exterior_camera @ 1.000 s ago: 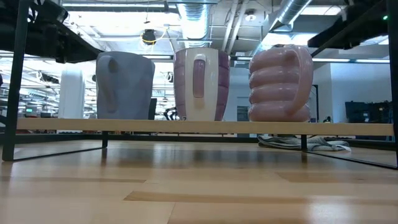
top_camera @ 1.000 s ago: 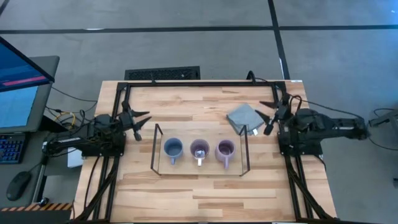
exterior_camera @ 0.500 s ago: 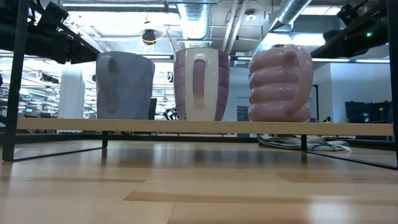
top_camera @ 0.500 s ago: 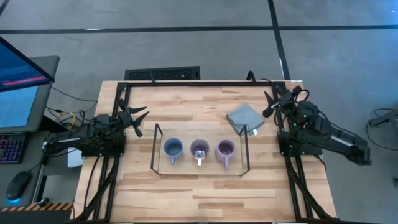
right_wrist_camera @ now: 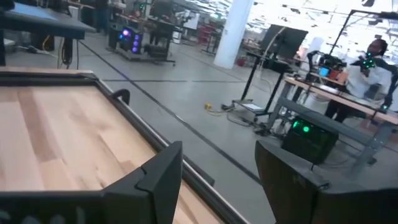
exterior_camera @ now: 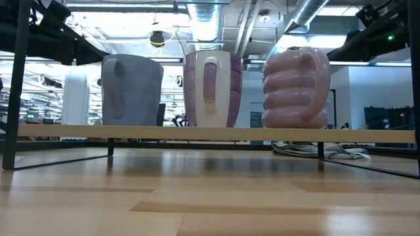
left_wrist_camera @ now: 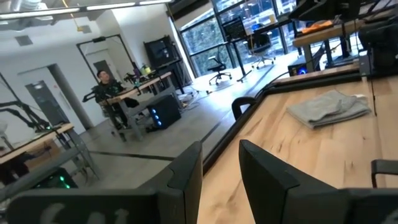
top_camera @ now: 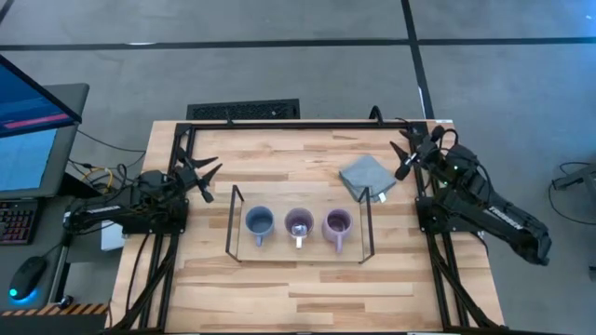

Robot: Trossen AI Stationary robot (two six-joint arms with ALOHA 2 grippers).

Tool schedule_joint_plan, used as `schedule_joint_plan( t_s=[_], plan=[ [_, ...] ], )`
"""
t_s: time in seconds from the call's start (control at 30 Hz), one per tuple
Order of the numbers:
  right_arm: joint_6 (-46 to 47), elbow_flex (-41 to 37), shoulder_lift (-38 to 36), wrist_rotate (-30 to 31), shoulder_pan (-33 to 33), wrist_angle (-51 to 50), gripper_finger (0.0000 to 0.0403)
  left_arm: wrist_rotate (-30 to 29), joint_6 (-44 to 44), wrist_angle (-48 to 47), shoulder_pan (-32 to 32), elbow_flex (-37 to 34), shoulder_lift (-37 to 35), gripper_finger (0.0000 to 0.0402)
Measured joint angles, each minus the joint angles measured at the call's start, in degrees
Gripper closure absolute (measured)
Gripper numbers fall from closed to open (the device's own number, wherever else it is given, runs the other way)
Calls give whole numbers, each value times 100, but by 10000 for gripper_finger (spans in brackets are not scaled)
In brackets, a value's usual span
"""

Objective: Stack small to large cups/mugs on shelf
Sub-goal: Return to Home Position

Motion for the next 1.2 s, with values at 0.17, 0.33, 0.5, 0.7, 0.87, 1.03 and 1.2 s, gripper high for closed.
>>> schedule_joint_plan(
  t_s=[0.17, 0.33, 0.5, 0.7, 0.87, 1.03, 1.2],
  plan=[
    [157, 0, -279, -307, -161, -197, 177, -2, -57, 64, 0, 0, 0, 303],
    [341, 2, -946, -427, -159, -686, 177, 60, -135, 109, 1, -1, 0, 303],
    [400, 4, -1102, -508, -119, -930, 177, 548, -171, 248, -5, -2, 0, 303],
    [436, -262, -1132, -554, -122, -705, 178, 434, -217, 241, 2, -2, 0, 303],
    [492, -1060, -1130, -570, -122, 426, 178, 545, -223, 236, 2, -2, 0, 303],
    [582, -1576, -1130, -569, -123, 1235, 178, 816, -433, 81, 2, -4, 0, 303],
    [718, -1678, -1130, -569, -130, 1199, 178, 858, -566, 50, 2, -9, 0, 303]
  ],
)
